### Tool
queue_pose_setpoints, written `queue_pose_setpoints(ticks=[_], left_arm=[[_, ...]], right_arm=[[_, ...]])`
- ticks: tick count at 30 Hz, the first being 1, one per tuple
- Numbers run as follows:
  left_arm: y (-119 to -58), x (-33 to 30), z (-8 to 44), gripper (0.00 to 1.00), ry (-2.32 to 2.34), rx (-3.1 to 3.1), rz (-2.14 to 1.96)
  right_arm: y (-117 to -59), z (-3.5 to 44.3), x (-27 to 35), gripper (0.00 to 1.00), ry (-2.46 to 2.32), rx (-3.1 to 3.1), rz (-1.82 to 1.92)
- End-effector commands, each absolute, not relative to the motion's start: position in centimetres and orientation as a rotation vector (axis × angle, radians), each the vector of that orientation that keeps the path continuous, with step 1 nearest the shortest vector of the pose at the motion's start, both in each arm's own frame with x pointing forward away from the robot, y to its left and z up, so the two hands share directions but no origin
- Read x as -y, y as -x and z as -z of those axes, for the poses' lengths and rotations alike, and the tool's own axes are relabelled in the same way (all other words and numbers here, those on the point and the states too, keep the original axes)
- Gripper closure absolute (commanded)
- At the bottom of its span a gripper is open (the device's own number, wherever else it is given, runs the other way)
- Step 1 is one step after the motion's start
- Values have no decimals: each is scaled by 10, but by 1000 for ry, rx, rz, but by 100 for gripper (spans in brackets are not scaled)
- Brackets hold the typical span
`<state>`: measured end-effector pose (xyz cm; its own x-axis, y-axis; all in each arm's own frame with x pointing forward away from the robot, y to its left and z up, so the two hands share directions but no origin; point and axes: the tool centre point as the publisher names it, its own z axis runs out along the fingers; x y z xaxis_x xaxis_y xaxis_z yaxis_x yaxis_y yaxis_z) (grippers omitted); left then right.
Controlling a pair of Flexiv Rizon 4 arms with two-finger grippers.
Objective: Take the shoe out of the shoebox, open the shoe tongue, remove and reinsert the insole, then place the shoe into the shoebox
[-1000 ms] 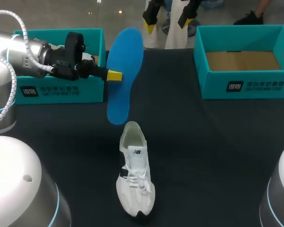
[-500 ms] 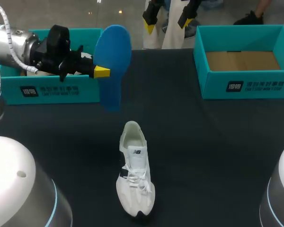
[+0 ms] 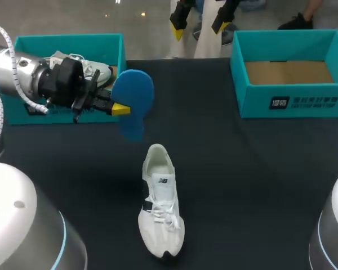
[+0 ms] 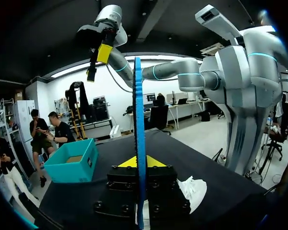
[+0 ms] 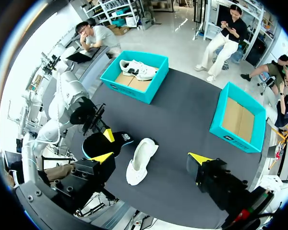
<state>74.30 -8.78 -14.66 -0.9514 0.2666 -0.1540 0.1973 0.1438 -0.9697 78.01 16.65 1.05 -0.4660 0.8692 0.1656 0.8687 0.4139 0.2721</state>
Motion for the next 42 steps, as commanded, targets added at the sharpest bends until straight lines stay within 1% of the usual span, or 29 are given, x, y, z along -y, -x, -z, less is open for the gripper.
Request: queue_pose_setpoints(ticks=[1,19,22,23,25,28,42], left_arm=[[-741,88,143,100,474,2347,-1957],[-741,88,143,100,474,2347,-1957],[-739,94,133,100,871,2318,-2102],[-738,93,130,100,901,2313,-2145],[-736,89,128,100,1133,2286,-2199],[-733,87,129,100,1268,2285,-2189],[-728,81,146,100,1480,2514,-2188]], right_arm=[[-781,-11,-167,0,-1624,-2641,-504],[-781,-11,-167,0,-1624,-2641,-504],[-781,-11,-167,0,-1624,-2641,-504],[-781,-11,-167,0,-1624,-2641,-504],[-781,-11,-167,0,-1624,-2641,-504],[-781,-11,-167,0,-1624,-2641,-504],[-781,-11,-167,0,-1624,-2641,-504]])
